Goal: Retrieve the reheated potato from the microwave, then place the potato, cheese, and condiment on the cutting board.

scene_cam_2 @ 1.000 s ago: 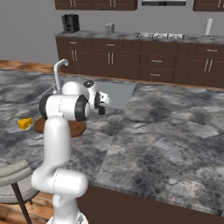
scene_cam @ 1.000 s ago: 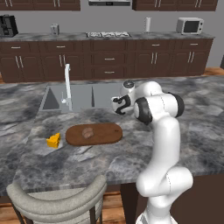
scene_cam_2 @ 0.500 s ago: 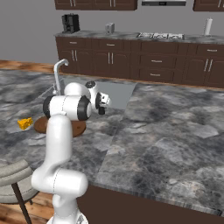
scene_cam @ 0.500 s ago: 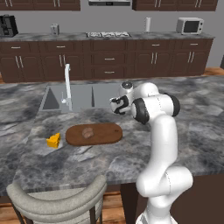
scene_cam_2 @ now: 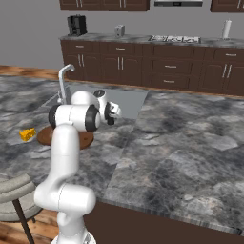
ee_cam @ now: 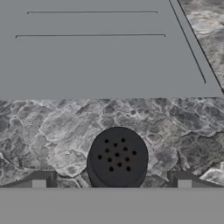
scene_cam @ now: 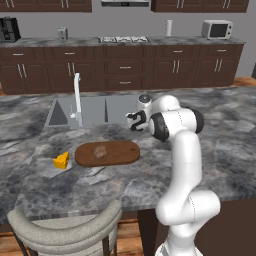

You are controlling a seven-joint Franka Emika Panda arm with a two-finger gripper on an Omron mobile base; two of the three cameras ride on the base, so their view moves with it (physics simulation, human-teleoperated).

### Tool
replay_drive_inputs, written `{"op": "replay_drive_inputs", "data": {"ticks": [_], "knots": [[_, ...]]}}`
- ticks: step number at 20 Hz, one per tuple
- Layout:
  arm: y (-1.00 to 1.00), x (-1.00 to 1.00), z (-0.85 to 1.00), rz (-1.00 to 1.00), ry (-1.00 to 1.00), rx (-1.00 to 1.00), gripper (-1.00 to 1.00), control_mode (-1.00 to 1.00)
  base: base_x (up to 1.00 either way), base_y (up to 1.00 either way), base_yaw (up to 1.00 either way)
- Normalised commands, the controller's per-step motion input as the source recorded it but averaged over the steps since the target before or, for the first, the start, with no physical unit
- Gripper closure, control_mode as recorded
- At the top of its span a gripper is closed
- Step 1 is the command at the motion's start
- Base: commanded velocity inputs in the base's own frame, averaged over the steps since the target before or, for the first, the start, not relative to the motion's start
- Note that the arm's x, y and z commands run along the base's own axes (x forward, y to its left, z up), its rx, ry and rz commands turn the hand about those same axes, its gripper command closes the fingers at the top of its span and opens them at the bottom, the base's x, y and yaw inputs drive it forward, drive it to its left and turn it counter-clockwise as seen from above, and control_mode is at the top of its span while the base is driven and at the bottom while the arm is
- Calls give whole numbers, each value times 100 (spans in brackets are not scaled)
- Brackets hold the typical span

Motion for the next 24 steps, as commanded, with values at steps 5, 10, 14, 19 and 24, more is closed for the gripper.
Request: {"op": "replay_drive_inputs", "data": {"ticks": [5, 10, 14, 19, 24], "knots": [[-10, 9, -7, 0, 0, 0, -100, -100, 0, 0, 0], [-4, 7, -5, 0, 0, 0, -100, -100, 0, 0, 0], [2, 0, -10, 0, 0, 1, 100, -100, 0, 0, 0], [0, -1, -12, 0, 0, 1, 100, -100, 0, 0, 0], [0, -13, -5, 0, 0, 2, 100, -100, 0, 0, 0]]}}
